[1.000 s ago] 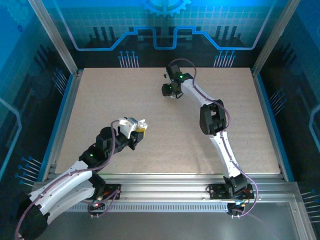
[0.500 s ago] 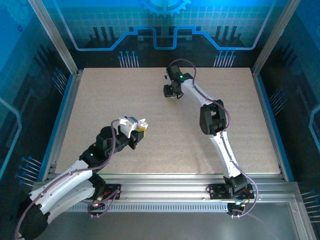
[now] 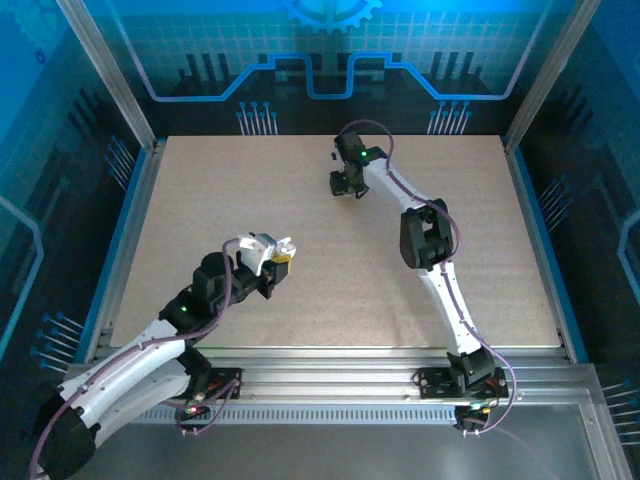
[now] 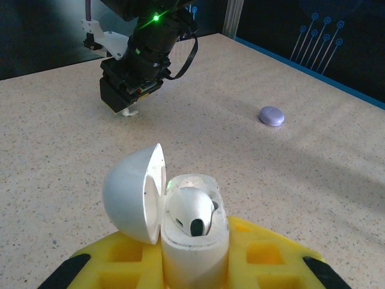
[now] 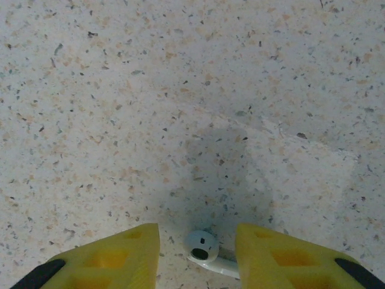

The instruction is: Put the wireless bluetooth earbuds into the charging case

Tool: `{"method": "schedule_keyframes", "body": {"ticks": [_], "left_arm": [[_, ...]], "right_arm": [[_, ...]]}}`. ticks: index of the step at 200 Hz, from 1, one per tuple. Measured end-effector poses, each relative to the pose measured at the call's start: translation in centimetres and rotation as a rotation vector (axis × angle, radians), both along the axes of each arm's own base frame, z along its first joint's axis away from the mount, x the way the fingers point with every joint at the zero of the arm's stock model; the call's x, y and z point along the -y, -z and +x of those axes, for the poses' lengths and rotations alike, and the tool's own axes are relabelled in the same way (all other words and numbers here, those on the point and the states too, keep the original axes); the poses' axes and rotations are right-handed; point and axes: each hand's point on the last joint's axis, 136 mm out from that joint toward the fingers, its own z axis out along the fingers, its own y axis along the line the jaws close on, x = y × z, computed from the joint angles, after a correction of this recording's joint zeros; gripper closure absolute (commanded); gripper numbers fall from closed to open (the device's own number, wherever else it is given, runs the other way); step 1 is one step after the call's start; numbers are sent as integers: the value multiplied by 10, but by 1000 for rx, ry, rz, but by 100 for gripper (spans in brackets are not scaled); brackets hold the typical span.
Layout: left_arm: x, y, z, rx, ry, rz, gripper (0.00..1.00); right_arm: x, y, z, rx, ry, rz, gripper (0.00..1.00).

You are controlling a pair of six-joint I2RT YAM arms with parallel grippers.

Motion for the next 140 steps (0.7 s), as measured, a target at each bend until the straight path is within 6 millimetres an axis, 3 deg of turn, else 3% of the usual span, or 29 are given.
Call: {"method": "schedule_keyframes", "body": {"ticks": [140], "left_arm": [[0,2,1,-6,0,4,82]], "right_arm": [[7,16,-4,-28,4,-37,78]]}}
